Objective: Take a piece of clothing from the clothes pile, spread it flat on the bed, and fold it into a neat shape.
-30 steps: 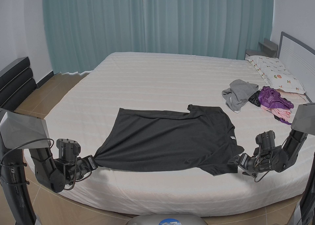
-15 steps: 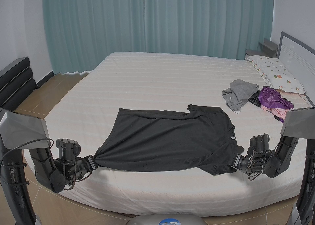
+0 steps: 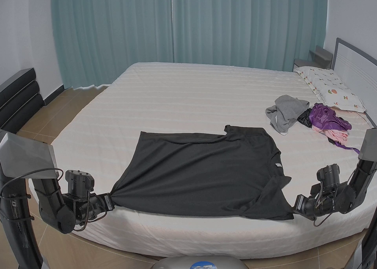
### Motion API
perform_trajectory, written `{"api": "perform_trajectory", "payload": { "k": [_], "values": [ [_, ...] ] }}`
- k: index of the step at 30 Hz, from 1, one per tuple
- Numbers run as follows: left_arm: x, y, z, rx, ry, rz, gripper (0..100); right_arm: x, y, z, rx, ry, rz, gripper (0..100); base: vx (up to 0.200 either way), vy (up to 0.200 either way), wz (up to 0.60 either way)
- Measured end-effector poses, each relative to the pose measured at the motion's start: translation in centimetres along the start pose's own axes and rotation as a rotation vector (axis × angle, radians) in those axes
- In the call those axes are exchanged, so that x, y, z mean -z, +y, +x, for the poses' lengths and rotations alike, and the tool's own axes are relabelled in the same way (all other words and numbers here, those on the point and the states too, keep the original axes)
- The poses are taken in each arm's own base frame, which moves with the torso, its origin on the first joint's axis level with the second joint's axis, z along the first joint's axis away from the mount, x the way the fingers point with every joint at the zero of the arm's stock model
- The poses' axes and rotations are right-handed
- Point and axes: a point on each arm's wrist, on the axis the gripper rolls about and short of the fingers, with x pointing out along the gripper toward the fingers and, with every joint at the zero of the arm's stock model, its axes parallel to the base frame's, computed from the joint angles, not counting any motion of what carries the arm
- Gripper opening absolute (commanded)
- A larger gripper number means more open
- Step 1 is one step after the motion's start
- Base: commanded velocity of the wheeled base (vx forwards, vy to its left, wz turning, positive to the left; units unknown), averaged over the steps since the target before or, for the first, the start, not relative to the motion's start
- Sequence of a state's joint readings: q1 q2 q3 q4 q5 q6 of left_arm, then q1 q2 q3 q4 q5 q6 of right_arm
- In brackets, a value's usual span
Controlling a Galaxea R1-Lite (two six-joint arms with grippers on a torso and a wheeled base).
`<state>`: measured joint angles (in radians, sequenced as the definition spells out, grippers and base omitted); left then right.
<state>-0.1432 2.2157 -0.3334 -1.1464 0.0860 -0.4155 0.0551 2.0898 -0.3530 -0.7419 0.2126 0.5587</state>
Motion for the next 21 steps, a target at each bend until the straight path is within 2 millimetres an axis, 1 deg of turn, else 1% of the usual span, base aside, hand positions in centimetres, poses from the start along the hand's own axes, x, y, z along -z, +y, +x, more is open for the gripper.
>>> {"api": "perform_trajectory", "payload": {
  "k": [5, 9, 10, 14, 21],
  "values": [
    [0.9, 0.5, -0.7, -0.017, 0.036, 0.063, 0, 2.3, -0.6, -1.6, 0.008, 0.081, -0.062, 0, 0.000, 0.000, 0.00],
    [1.1, 0.6, -1.1, -0.020, 0.045, 0.073, 0, 3.0, -0.8, -1.7, 0.015, 0.110, -0.086, 0, 0.000, 0.000, 0.00],
    [1.2, 0.5, -1.2, -0.019, 0.046, 0.074, 0, 3.0, -0.7, -1.7, 0.014, 0.110, -0.089, 100, 0.000, 0.000, 0.00],
    [1.2, 0.5, -1.5, -0.017, 0.049, 0.077, 0, 2.7, -0.5, -1.2, 0.008, 0.105, -0.090, 100, 0.000, 0.000, 0.00],
    [1.3, 0.5, -1.5, -0.018, 0.052, 0.079, 0, 0.4, 0.4, -0.1, -0.029, 0.039, -0.072, 100, 0.000, 0.000, 0.00]
  ]
}}
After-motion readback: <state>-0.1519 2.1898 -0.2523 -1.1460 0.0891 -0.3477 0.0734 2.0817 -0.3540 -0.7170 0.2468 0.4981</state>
